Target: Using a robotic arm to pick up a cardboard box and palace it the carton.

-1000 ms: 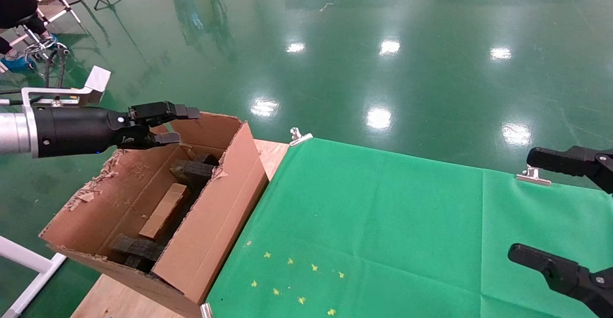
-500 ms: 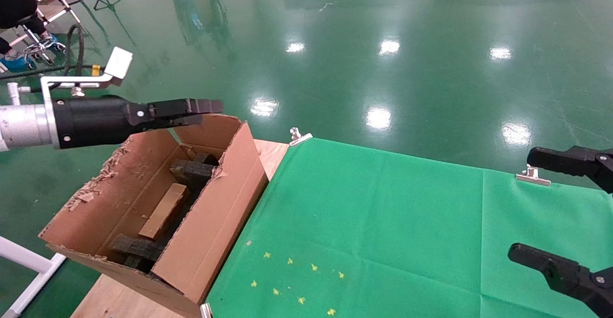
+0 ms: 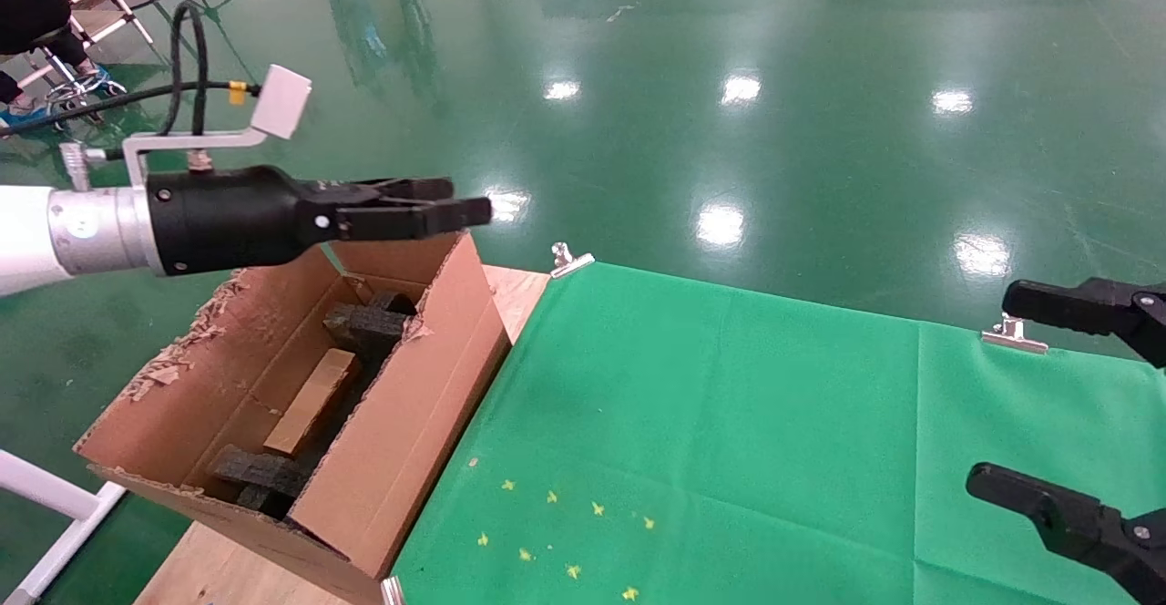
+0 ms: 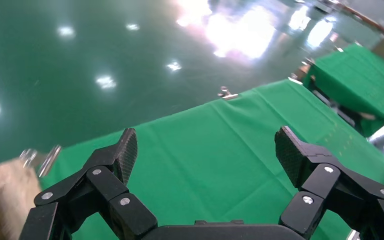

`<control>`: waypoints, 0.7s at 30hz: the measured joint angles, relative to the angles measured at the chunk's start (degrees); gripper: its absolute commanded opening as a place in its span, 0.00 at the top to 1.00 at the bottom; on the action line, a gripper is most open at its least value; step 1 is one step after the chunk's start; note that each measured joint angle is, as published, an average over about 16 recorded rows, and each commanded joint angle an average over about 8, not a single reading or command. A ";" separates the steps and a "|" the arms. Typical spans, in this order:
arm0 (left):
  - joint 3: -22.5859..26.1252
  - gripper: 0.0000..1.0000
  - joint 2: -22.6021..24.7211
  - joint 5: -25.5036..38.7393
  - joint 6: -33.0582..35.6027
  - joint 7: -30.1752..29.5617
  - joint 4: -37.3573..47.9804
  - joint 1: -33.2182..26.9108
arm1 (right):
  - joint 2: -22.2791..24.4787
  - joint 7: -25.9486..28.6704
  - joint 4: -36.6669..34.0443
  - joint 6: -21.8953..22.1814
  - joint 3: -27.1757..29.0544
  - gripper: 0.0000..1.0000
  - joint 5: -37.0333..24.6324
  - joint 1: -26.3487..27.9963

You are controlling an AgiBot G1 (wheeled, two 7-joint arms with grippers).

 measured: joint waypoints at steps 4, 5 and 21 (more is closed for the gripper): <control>-0.79 0.00 -0.02 -3.35 -0.09 2.39 -5.36 3.30 | 0.00 0.00 0.00 0.00 0.00 0.00 0.00 0.00; -0.99 0.00 -0.03 -4.20 -0.11 2.99 -6.71 4.13 | 0.00 0.00 0.00 0.00 0.00 0.00 0.00 0.00; -4.19 0.00 -0.12 -17.71 -0.46 12.60 -28.29 17.45 | 0.00 0.00 0.00 0.00 0.00 0.00 0.00 0.00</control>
